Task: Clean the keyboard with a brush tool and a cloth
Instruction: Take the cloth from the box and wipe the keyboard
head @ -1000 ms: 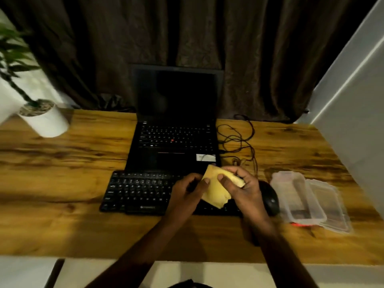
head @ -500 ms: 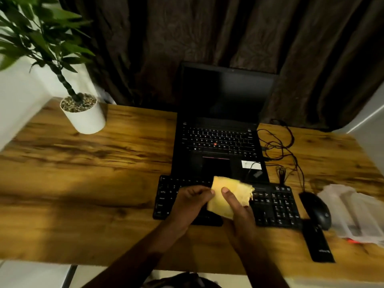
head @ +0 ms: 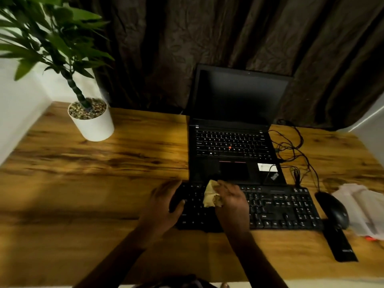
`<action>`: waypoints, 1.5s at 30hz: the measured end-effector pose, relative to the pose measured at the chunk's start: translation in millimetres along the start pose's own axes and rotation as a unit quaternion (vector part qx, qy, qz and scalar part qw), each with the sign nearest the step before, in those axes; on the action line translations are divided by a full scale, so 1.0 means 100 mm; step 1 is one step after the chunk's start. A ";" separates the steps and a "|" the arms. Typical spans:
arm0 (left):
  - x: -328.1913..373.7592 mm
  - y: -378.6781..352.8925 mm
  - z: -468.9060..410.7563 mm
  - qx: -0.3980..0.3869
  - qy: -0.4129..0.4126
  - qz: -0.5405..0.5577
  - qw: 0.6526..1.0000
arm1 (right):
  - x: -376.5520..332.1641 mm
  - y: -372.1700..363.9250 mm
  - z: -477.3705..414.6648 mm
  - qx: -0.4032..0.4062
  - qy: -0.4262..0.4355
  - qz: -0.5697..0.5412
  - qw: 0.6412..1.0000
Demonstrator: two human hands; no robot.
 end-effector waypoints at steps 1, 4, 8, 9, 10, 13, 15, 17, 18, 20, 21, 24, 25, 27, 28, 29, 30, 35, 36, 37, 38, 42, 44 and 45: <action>-0.04 0.00 0.02 -0.004 -0.013 -0.008 1.000 | -0.02 -0.01 0.02 -0.017 -0.009 0.010 1.000; -0.13 0.00 0.09 -0.040 -0.028 -0.002 0.999 | -0.08 0.02 0.02 -0.059 -0.029 0.038 0.997; -0.19 0.00 0.10 -0.117 -0.069 0.005 0.991 | -0.22 -0.02 0.04 -0.097 -0.074 0.088 0.989; -0.19 0.01 0.09 -0.145 -0.066 0.005 0.987 | -0.25 -0.03 0.05 -0.095 -0.085 0.087 0.988; -0.17 0.03 0.08 -0.174 -0.055 0.007 0.983 | -0.28 -0.05 0.06 -0.093 -0.094 0.080 0.988; -0.17 0.07 0.07 -0.220 -0.049 0.000 0.974 | -0.35 -0.09 0.06 -0.076 -0.081 0.056 0.992; -0.19 0.07 0.06 -0.216 -0.055 -0.006 0.975 | -0.43 -0.12 0.05 -0.070 -0.043 0.039 0.996; -0.22 0.04 0.04 -0.210 -0.046 -0.001 0.977 | -0.53 -0.15 0.05 -0.075 0.001 0.037 0.997; -0.23 0.02 0.02 -0.206 -0.041 0.001 0.978 | -0.57 -0.17 0.05 -0.083 0.017 0.036 0.996; -0.24 0.00 0.00 -0.194 -0.040 0.008 0.980 | -0.62 -0.18 0.05 -0.103 0.030 0.029 0.994; -0.24 0.00 -0.01 -0.192 -0.039 0.011 0.981 | -0.61 -0.19 0.05 -0.111 0.030 0.025 0.993; -0.21 0.01 -0.01 -0.194 -0.035 0.002 0.980 | -0.58 -0.14 0.06 -0.132 0.019 0.013 0.991; -0.20 0.01 -0.01 -0.192 -0.032 0.001 0.981 | -0.56 -0.11 0.05 -0.136 0.013 0.015 0.991; -0.20 0.01 0.00 -0.183 -0.030 0.007 0.983 | -0.53 -0.07 0.01 -0.143 -0.001 0.025 0.989; -0.20 0.00 -0.01 -0.177 -0.033 0.011 0.984 | -0.53 -0.06 -0.01 -0.143 -0.005 0.028 0.989; -0.21 -0.01 -0.01 -0.171 -0.040 0.011 0.984 | -0.54 -0.07 -0.02 -0.140 -0.008 0.026 0.990; -0.22 -0.02 -0.01 -0.166 -0.045 0.010 0.985 | -0.57 -0.08 -0.04 -0.136 -0.009 0.021 0.990; -0.19 -0.02 -0.02 -0.137 -0.064 0.010 0.988 | -0.75 -0.16 -0.04 -0.152 0.045 0.004 0.987; -0.19 -0.02 -0.02 -0.137 -0.057 0.011 0.989 | -0.73 -0.15 -0.04 -0.152 0.051 0.005 0.987; -0.18 -0.02 -0.03 -0.136 -0.053 0.011 0.989 | -0.70 -0.14 -0.05 -0.148 0.049 0.009 0.988; -0.19 -0.04 -0.03 -0.137 -0.045 0.009 0.990 | -0.65 -0.12 -0.04 -0.141 0.041 0.017 0.989; -0.23 -0.08 -0.04 -0.140 -0.017 0.003 0.990 | -0.51 -0.08 -0.01 -0.117 -0.013 0.044 0.992; -0.24 -0.08 -0.04 -0.135 -0.014 0.003 0.991 | -0.59 -0.11 0.00 -0.120 -0.009 0.039 0.992; -0.23 -0.08 -0.04 -0.132 -0.018 0.002 0.991 | -0.65 -0.12 0.00 -0.124 0.001 0.032 0.992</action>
Point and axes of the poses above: each hand's wrist, its own z-axis away from the middle knuckle, its own y-axis out of the back of the hand, x = y × z, the point moved 1 cm from there along -z, towards the middle knuckle, and after that the axes turned 1 degree about z, right-handed, at the moved point
